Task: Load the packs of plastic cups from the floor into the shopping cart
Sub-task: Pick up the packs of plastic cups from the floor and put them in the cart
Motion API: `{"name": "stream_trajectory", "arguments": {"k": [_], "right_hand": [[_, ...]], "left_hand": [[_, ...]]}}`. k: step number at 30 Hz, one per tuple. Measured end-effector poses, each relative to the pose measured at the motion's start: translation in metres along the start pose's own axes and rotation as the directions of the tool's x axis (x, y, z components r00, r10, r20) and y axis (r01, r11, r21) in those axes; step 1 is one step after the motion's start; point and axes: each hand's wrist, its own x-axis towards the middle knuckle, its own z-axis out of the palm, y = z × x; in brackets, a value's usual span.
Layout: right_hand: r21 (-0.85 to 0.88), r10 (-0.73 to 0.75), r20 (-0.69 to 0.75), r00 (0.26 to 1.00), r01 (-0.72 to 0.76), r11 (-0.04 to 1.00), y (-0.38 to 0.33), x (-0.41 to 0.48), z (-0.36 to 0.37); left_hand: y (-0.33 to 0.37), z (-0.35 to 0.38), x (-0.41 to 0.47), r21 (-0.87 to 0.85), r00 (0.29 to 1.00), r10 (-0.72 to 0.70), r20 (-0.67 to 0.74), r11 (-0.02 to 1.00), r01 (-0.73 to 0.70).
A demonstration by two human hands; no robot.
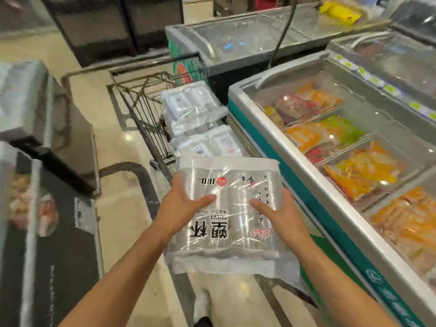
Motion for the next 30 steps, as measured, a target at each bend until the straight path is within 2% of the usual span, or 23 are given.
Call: {"name": "stream_trajectory", "arguments": {"k": [6,12,24,30], "right_hand": [[0.032,-0.062,0.083,0.995,0.06,0.998,-0.065,0.081,0.013],[0.047,-0.106,0.193,0.976,0.098,0.994,-0.101,0.193,0.012],[-0.069,-0.093,0.413,0.906,0.133,0.989,-0.108,0.369,0.03],[-0.128,-0.024,0.422,0.906,0.087,0.988,-0.083,0.416,0.054]], "left_hand": [[0.025,-0.038,0.073,-0.055,0.998,-0.038,-0.045,0.998,0.035],[0.045,-0.031,0.155,-0.133,0.983,-0.1,-0.152,0.988,0.08],[0.036,0.023,0.265,-0.22,0.916,-0.278,-0.289,0.951,0.219],[0.014,0.042,0.309,-0.262,0.895,-0.375,-0.24,0.913,0.312]]}}
